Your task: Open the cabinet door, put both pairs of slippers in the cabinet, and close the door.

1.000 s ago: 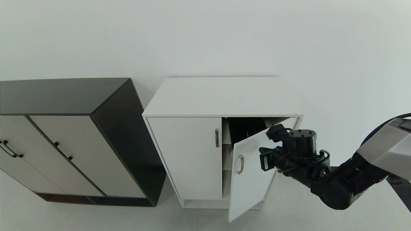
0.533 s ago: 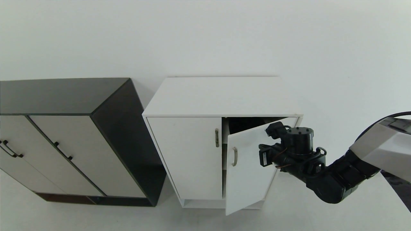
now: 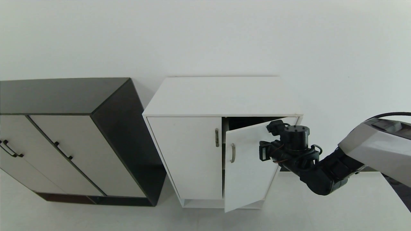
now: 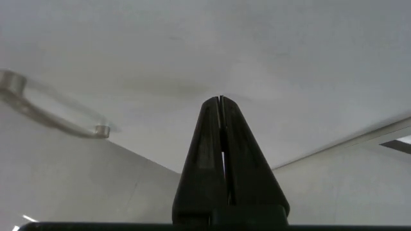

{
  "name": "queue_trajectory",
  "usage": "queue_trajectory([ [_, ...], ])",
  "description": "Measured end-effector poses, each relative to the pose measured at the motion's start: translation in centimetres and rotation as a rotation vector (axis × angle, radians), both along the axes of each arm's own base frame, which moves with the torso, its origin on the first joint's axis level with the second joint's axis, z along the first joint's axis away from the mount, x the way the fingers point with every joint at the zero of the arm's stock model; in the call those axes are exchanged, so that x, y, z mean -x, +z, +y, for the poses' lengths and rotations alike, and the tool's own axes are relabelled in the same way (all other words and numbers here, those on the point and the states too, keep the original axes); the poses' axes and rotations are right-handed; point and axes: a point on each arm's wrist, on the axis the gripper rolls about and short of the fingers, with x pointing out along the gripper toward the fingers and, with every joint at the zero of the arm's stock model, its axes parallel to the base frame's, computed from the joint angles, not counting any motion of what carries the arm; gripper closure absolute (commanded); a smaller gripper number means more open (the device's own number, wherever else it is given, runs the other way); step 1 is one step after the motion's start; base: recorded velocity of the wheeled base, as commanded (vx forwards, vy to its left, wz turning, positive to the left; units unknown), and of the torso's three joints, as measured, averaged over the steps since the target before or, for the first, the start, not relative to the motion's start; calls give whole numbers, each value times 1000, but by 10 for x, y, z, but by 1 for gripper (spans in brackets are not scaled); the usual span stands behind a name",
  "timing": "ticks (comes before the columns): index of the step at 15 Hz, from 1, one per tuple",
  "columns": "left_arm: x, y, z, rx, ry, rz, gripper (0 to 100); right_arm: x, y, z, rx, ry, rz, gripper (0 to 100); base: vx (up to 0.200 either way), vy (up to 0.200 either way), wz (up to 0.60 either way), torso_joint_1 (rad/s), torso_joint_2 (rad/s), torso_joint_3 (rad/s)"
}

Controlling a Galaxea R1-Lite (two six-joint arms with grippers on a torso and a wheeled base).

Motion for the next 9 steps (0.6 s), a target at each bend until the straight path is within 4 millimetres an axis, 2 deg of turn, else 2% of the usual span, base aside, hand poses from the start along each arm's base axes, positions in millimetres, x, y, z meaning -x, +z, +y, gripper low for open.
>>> queue_trajectory([
  [9, 0, 0, 0, 0, -1, 0, 100, -22, -15, -6, -22, -44, 10, 100, 0, 0, 0, 0, 0, 0],
])
